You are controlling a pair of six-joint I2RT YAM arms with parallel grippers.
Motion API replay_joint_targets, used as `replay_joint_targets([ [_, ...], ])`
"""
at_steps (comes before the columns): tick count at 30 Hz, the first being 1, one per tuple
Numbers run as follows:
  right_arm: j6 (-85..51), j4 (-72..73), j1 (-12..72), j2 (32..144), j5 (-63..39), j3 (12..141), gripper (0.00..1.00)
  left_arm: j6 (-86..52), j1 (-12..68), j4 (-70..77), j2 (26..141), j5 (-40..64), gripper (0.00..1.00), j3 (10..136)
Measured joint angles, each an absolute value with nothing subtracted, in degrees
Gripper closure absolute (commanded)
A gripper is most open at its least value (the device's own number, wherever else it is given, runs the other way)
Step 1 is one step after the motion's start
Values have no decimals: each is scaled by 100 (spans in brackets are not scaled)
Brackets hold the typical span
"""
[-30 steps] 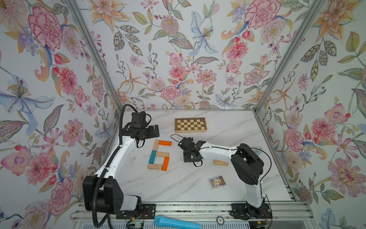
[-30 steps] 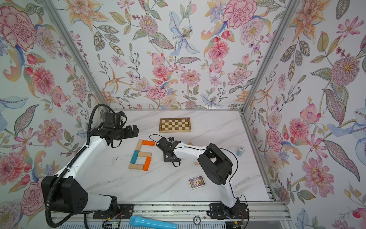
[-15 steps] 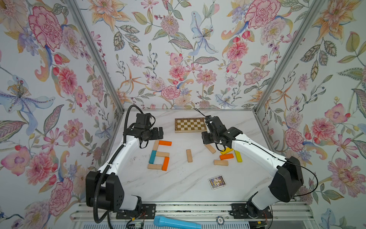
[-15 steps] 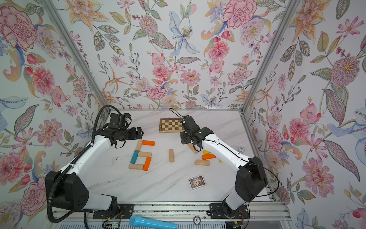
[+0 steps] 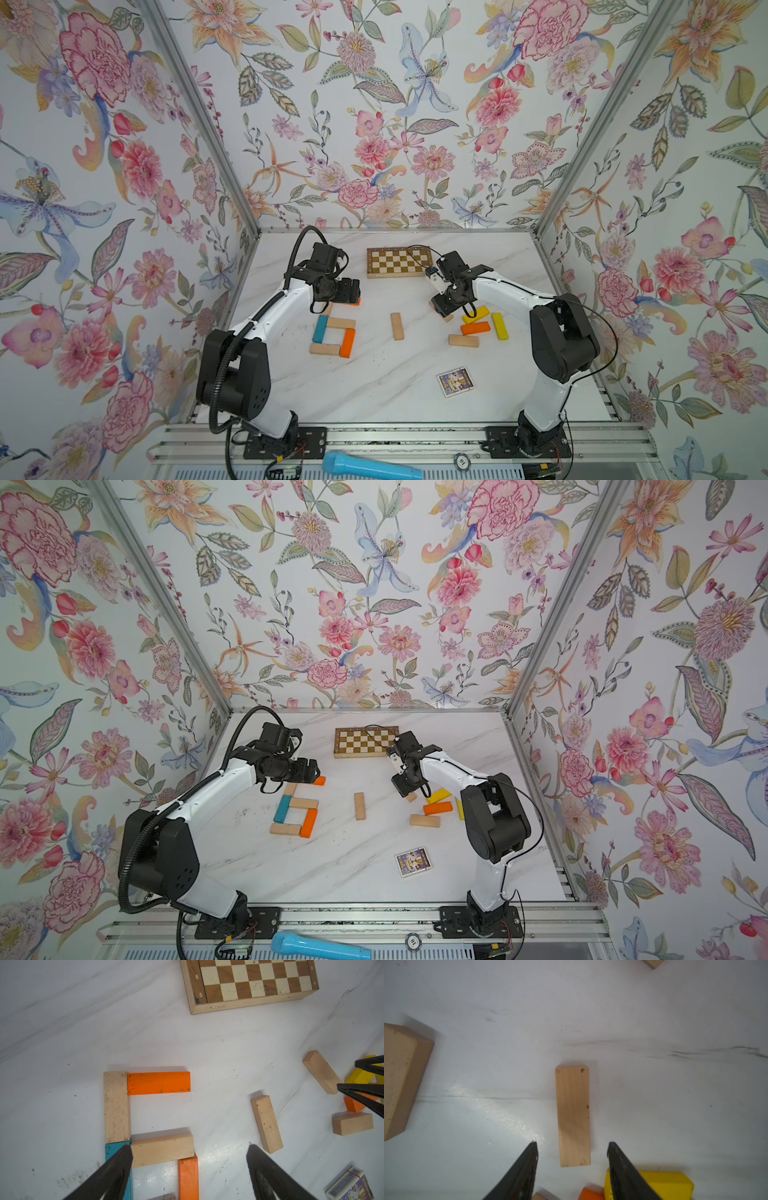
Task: Assemble the number 6 with building blocks
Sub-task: Move the building block to the center of the board.
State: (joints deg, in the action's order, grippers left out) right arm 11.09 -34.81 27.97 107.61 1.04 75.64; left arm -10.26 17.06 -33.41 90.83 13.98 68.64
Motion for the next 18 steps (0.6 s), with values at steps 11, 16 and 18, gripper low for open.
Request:
replay_joint_targets([
  [11,1876,-3487,2718,11413,16,7856,60,-1007,1704,-3382,9174,1411,8,6864],
  [16,2261,-3500,2753,11474,-73,7959,69,-989,1634,-3382,9174,1415,8,6864],
  [18,2469,-3494,2779,11537,-91,8049,69,-989,1559,-3382,9174,1415,7,6866],
])
